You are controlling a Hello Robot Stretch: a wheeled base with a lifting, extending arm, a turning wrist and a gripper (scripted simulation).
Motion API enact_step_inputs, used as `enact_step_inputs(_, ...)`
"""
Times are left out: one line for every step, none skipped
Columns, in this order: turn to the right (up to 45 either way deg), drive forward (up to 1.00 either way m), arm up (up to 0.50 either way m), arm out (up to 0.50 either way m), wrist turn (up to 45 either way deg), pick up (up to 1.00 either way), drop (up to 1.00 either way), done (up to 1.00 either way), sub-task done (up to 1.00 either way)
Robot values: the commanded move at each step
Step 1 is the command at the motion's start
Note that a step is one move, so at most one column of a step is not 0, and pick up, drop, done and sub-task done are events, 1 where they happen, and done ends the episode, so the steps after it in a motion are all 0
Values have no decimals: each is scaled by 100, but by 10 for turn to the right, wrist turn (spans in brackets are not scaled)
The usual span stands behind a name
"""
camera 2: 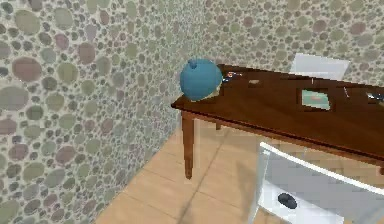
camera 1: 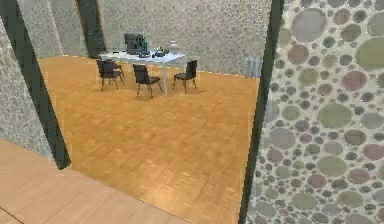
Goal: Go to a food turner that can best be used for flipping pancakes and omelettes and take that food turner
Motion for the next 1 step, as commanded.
enact_step_inputs(0,85,0,0,0,0,0,0,0)
